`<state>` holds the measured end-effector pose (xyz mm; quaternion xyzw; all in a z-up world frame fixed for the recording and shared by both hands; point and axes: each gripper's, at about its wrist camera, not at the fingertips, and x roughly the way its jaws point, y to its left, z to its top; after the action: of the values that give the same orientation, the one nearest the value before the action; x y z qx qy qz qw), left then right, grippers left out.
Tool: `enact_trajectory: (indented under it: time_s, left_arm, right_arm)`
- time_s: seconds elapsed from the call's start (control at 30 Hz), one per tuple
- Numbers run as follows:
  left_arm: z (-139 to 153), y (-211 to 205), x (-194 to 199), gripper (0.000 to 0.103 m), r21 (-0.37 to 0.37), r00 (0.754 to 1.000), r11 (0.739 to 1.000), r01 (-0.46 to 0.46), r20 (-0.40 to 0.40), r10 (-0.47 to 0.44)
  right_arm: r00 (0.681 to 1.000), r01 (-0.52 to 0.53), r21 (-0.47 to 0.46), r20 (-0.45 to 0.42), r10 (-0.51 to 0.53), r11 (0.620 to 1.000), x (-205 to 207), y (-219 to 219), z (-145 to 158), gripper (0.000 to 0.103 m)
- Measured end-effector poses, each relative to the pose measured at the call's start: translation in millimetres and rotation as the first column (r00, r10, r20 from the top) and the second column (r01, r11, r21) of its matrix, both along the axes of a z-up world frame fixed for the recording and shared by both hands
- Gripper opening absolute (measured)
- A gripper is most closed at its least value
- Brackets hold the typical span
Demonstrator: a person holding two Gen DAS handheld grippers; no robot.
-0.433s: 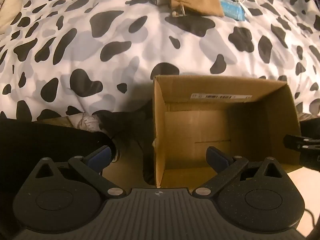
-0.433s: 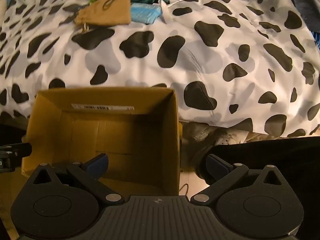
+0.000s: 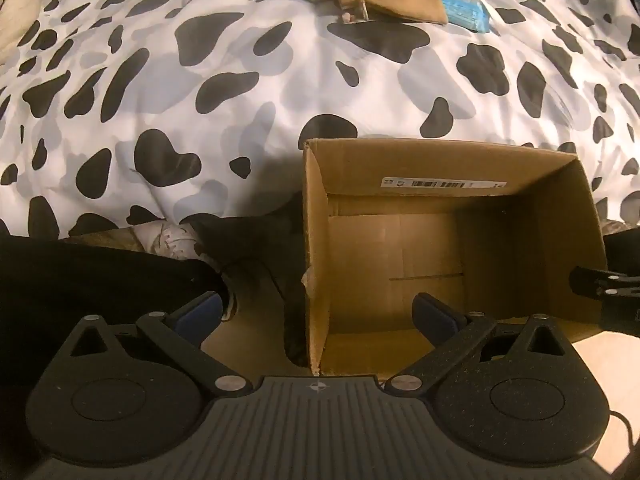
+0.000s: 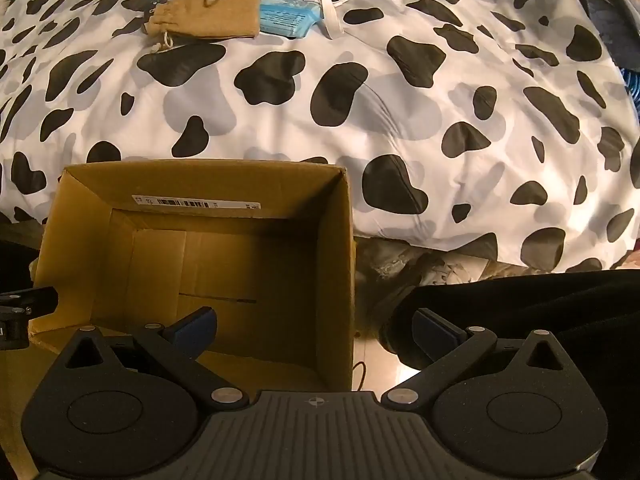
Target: Organize soft objects
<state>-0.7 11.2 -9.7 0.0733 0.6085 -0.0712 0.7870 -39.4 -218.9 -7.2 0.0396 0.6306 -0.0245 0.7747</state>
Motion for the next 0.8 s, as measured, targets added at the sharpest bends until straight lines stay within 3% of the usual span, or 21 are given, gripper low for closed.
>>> enact_trajectory:
  time_s: [0.23, 0.8]
  left_arm:
    - [-1.5, -1.7, 2.2, 0.103, -0.054, 1.000, 0.998, -0.014, -0.029, 0.012]
    - [1.4, -14.2, 2.0, 0.103, -0.051, 0.999, 0.998, 0.035, -0.004, -0.035]
  right_arm:
    - [0.999, -0.030, -0.015, 0.010, 0.030, 0.999, -2.3, 6.4, -1.8, 0.103]
    - [0.999, -0.036, -0.004, -0.001, 0.036, 0.999, -0.2, 6.5, -4.0, 0.103]
